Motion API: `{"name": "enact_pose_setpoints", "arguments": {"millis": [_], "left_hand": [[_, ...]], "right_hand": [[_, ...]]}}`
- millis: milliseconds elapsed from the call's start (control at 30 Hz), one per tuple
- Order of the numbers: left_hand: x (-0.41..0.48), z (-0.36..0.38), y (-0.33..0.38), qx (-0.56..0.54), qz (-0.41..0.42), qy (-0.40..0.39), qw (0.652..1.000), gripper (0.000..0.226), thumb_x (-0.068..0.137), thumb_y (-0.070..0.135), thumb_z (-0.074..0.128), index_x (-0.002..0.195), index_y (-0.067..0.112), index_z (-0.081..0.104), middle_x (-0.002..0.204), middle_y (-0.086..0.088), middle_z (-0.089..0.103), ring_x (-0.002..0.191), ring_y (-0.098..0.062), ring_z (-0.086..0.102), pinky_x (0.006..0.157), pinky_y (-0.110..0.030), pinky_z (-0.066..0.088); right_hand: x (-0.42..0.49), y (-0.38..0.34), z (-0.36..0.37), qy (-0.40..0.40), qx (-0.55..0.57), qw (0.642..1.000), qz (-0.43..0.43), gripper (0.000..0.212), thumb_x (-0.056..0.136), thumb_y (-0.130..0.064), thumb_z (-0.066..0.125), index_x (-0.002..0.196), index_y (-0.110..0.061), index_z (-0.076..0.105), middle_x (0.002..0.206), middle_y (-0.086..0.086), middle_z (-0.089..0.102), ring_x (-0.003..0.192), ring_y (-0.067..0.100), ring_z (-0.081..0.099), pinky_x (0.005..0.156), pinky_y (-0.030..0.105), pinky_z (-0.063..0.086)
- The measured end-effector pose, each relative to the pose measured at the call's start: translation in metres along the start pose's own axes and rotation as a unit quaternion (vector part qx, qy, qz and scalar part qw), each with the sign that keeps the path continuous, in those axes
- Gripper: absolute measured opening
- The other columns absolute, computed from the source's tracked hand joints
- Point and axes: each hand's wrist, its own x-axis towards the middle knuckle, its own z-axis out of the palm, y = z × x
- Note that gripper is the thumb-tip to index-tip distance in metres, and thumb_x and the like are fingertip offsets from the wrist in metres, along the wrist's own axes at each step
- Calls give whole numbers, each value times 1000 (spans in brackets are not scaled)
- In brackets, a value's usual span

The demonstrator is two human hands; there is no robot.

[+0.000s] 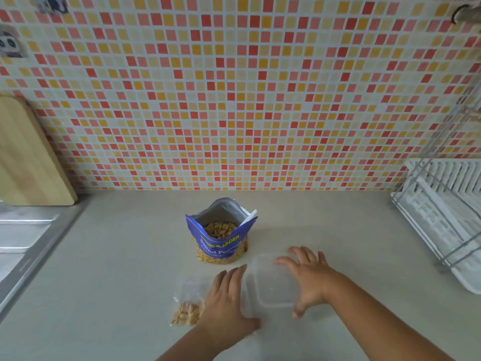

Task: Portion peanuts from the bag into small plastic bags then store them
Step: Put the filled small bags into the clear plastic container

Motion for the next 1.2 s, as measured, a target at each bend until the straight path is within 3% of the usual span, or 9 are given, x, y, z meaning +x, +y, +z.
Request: {"name": "enact_pose_setpoints", "arguments": {"millis": [133,333,400,500,667,733,867,967,1200], "left_hand": [[-17,16,0,42,1,-42,998,125,52,68,64,138,41,-23,155,18,-1,146,-17,-9,119,-32,-5],[-30,29,8,28,42,-11,999,126,48,75,59,112,58,-49,144,32,-7,137,-10,-26,110,-29,-22],[-33,36,3,30,39,-5,999,130,43,78,59,119,57,-44,144,33,0,140,-12,-19,111,-30,-19],[-36,41,0,9,51,17,998,136,37,83,60,137,50,-26,139,30,23,144,-20,13,113,-32,-6],[-42,43,6,6,41,-2,999,129,46,77,59,116,56,-47,138,38,-3,137,-4,-19,113,-29,-19],[-43,47,5,7,44,-4,999,127,47,80,57,125,55,-39,139,41,-6,140,-8,-13,114,-28,-17],[-45,56,-2,20,86,39,995,122,49,96,37,149,28,18,148,34,13,136,-26,33,113,-32,1],[-45,57,-2,39,85,43,995,122,49,98,35,146,24,29,143,24,35,133,-27,43,111,-35,9],[-39,53,4,47,73,32,996,117,52,97,31,144,25,33,142,22,39,135,-18,39,113,-35,12]], "right_hand": [[-30,-4,23,-21,-6,1000,-20,117,50,-50,81,142,-47,9,157,3,-7,146,29,-9,115,59,-1],[-52,-12,31,-38,0,998,-43,115,53,-52,80,141,-48,6,158,3,-9,146,28,-11,115,57,-3],[-55,-13,30,-45,13,998,-50,114,52,-52,80,140,-50,7,158,2,-5,146,27,-10,115,58,-3],[-62,-11,25,-55,40,996,-50,113,53,-51,81,140,-50,10,157,1,-1,146,25,-9,115,58,-4],[-65,10,-6,-42,59,997,-4,112,53,-51,81,141,-49,13,157,2,3,146,23,-4,116,55,0],[-58,25,-21,-20,75,996,34,112,53,-53,80,142,-48,13,157,4,3,146,25,-2,116,56,1],[-26,40,-28,41,117,987,103,109,53,-60,77,142,-47,15,157,5,5,145,29,3,115,56,5],[3,36,-16,47,91,987,121,112,51,-65,74,143,-47,14,158,5,4,145,30,3,115,58,5],[29,36,9,-5,66,991,120,109,54,-61,74,143,-48,13,160,3,-3,147,28,-2,114,60,3]]}}
